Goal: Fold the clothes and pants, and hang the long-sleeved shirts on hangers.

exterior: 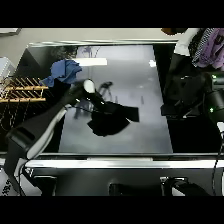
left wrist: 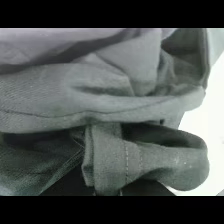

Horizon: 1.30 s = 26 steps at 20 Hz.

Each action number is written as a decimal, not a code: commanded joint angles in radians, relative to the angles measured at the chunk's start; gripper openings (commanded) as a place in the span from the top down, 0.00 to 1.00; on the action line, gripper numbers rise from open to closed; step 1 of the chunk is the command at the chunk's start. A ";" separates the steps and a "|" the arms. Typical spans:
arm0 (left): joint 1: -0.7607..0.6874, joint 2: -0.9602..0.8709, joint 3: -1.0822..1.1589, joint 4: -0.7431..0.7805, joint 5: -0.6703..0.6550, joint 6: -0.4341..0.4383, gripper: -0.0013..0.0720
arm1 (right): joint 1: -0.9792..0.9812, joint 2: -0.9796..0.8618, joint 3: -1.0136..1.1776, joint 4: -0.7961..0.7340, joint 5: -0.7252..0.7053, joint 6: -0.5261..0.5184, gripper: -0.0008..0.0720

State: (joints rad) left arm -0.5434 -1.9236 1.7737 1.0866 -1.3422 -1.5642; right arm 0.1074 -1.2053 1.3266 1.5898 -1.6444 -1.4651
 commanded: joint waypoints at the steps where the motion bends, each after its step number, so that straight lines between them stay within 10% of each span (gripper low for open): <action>1: -0.154 -0.021 0.001 -0.006 0.023 -0.038 0.95 | 0.001 0.000 0.001 -0.003 -0.055 -0.047 0.86; 6: -0.130 0.008 0.001 0.006 -0.048 -0.073 0.40 | 0.001 0.000 0.001 0.000 -0.026 -0.058 0.86; 9: -0.047 0.077 0.001 0.091 -0.099 -0.090 0.27 | 0.001 0.000 0.001 0.064 0.137 0.059 0.84; 11: 0.023 0.137 0.001 0.140 -0.119 -0.090 0.27 | 0.001 0.000 0.025 0.053 0.231 0.003 0.21; 12: 0.059 0.165 0.001 0.159 -0.130 -0.089 0.27 | 0.001 0.000 0.053 0.011 0.257 -0.020 0.05; 17: 0.250 0.268 0.001 0.187 -0.183 -0.055 0.27 | -0.221 -0.008 0.035 0.159 0.403 -0.048 0.18; 22: 0.363 0.272 0.000 0.187 -0.210 -0.056 0.27 | -0.465 -0.105 -0.285 0.801 0.380 -0.282 0.18; 26: 0.376 0.271 0.000 0.191 -0.210 -0.055 0.27 | -0.443 -0.135 -0.404 0.798 0.459 -0.400 0.52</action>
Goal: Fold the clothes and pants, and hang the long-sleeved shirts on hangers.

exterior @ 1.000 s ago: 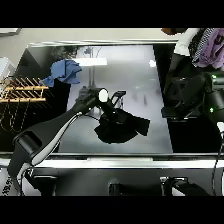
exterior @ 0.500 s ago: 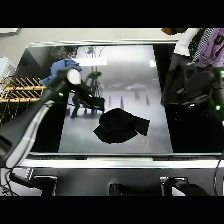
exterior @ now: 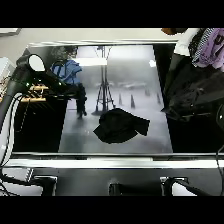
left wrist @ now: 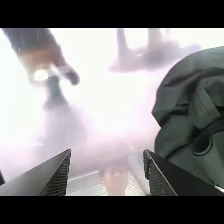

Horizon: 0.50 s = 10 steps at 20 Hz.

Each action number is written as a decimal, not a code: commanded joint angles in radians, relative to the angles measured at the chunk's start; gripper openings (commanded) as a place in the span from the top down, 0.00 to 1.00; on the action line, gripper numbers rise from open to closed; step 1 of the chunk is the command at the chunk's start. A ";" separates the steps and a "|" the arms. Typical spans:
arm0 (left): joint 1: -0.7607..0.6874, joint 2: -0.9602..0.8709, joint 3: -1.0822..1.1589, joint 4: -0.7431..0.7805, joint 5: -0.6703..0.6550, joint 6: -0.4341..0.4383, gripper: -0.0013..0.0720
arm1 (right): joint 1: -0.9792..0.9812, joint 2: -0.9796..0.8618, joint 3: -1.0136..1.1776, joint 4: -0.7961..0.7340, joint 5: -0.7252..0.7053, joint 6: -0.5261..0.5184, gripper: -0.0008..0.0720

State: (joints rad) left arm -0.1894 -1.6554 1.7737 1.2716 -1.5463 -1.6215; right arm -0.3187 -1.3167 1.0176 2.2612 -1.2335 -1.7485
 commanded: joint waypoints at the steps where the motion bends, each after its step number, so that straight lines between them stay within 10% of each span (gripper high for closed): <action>1: 0.021 0.003 0.000 0.005 -0.005 0.002 0.27 | -0.002 -0.024 -0.116 0.132 0.082 -0.151 0.57; 5: 0.021 0.002 0.000 0.005 -0.006 0.002 0.27 | 0.056 -0.077 -0.131 0.112 0.136 -0.181 0.24; 10: 0.019 -0.003 0.001 0.004 -0.010 -0.003 0.27 | 0.119 -0.176 -0.131 0.125 0.127 -0.247 0.24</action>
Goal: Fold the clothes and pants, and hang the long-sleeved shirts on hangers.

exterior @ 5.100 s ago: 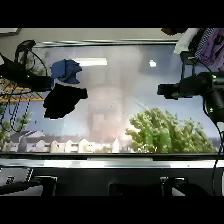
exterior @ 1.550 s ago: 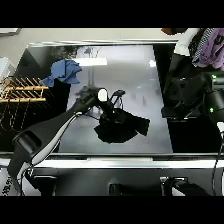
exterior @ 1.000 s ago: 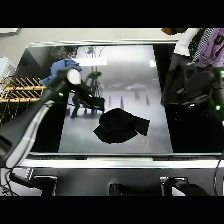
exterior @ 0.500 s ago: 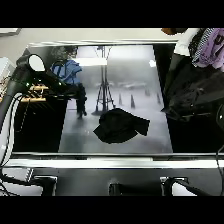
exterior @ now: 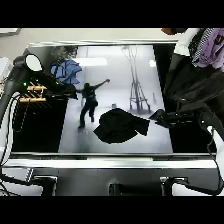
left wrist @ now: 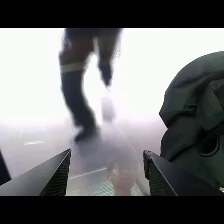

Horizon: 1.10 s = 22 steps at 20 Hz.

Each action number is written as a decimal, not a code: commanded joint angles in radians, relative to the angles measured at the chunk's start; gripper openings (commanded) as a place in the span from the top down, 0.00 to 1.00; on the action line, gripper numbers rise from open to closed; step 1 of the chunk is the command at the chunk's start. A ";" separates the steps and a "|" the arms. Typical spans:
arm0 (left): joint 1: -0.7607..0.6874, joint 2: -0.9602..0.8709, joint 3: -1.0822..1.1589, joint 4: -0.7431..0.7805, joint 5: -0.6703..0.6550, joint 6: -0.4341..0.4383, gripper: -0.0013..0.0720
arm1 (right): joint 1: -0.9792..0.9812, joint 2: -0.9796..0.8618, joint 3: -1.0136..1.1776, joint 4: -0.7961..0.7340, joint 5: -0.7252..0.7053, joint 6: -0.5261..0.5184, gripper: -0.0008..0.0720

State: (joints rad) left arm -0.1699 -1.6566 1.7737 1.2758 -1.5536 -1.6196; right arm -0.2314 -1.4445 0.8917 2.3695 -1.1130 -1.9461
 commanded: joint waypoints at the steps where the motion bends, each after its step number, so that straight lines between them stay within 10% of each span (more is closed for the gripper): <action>1: 0.000 -0.002 0.000 0.000 -0.002 -0.018 0.27 | 0.031 -0.061 -0.005 0.030 0.005 -0.056 0.24; 7: 0.028 -0.008 -0.034 0.000 0.019 0.060 0.27 | 0.031 -0.116 -0.005 0.071 0.014 -0.091 0.28; 9: 0.053 -0.008 -0.091 -0.049 0.074 0.112 0.27 | 0.031 -0.119 -0.005 0.085 0.015 -0.110 0.43; 12: 0.087 -0.008 -0.222 -0.272 0.201 0.190 0.28 | 0.031 -0.119 -0.005 0.084 0.016 -0.137 0.93; 22: -0.028 -0.134 -0.481 -0.667 0.428 0.402 0.28 | 0.031 -0.097 -0.005 0.083 -0.051 -0.091 0.95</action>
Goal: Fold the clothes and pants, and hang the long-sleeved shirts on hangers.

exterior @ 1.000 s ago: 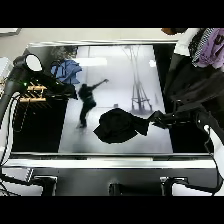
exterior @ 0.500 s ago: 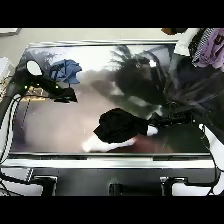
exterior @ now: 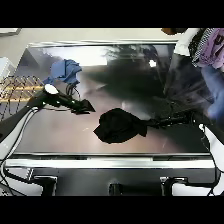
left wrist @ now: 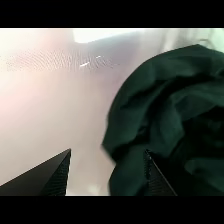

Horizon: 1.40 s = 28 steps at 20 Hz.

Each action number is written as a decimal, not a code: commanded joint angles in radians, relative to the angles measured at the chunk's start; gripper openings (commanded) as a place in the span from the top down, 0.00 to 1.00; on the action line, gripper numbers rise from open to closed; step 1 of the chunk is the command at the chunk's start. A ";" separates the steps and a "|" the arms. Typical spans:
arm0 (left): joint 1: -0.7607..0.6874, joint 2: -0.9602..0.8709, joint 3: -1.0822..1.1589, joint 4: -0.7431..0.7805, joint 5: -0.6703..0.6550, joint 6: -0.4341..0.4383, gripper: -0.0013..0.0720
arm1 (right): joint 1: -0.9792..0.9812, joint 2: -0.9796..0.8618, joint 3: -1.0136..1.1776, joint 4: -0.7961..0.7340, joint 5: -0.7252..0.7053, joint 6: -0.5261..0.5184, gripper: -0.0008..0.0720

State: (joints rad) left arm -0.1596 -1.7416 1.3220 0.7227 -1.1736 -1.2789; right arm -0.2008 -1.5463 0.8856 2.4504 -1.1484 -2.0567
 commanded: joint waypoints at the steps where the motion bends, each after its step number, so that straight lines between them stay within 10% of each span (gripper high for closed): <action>1: -0.051 -0.063 -0.029 -0.124 0.052 0.062 0.27 | 0.001 0.005 0.001 0.002 -0.016 0.026 0.95; 6: -0.097 -0.103 -0.029 -0.137 0.057 0.068 0.28 | 0.001 0.005 0.001 0.002 -0.031 0.030 0.95; 10: -0.102 -0.119 -0.026 -0.155 0.058 0.071 0.95 | 0.001 0.021 0.001 0.003 -0.012 0.036 0.95; 15: -0.029 -0.061 0.078 -0.119 0.037 0.061 0.96 | 0.001 0.166 0.024 0.003 0.100 0.072 0.95; 22: 0.066 0.181 0.497 0.391 -0.149 -0.171 0.96 | 0.001 0.478 0.429 -0.011 0.200 0.133 0.95; 28: 0.066 0.471 0.727 0.526 -0.165 -0.283 0.96 | 0.001 0.707 0.700 -0.106 0.210 0.204 0.95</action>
State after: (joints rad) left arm -0.0990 -1.4021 1.9591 1.1481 -1.3270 -1.4899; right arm -0.1997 -0.9428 1.4731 2.3997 -0.9615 -1.8935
